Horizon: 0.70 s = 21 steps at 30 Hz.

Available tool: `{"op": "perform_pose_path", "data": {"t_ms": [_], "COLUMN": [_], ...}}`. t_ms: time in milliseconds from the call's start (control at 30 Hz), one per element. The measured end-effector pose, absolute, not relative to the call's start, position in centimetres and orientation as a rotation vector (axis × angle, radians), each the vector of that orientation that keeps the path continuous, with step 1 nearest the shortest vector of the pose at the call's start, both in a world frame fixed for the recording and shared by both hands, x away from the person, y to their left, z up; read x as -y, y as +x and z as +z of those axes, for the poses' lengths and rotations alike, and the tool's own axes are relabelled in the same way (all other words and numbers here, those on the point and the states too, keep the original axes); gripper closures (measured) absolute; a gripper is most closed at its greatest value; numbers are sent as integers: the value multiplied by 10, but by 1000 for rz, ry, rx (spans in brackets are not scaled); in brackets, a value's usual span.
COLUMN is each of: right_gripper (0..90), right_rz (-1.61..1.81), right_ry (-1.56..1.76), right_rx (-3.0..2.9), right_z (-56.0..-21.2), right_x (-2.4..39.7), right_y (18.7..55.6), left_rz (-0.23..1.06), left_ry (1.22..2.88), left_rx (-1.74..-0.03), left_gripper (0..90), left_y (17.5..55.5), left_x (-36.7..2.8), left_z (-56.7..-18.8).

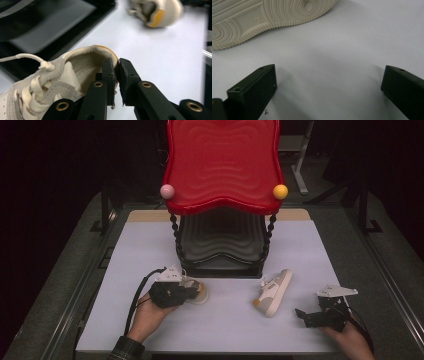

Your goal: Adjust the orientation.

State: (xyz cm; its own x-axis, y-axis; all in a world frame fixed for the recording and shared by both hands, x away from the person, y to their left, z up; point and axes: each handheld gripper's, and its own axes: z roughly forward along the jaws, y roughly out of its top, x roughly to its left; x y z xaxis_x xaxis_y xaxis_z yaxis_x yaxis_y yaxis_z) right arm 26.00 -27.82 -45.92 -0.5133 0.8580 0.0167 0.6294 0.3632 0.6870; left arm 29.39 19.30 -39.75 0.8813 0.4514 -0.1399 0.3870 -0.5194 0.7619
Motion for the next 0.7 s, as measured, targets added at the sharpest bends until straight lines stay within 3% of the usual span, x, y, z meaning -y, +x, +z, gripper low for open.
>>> {"op": "perform_pose_path", "data": {"t_ms": [333, 700], "right_gripper": [0, 0], "right_rz": [922, 921], "right_ry": [1305, 1306], "right_rx": [-2285, -2286], "right_z": [-459, -459], "right_x": [278, 278], "right_y": [260, 260], "left_rz": [2, -27], "left_ry": [2222, 2197], "left_rx": [-509, -531], "left_gripper": [828, 805], "left_y": [261, 240], "left_x": [-189, -219], "left_z": [-396, -395]}}
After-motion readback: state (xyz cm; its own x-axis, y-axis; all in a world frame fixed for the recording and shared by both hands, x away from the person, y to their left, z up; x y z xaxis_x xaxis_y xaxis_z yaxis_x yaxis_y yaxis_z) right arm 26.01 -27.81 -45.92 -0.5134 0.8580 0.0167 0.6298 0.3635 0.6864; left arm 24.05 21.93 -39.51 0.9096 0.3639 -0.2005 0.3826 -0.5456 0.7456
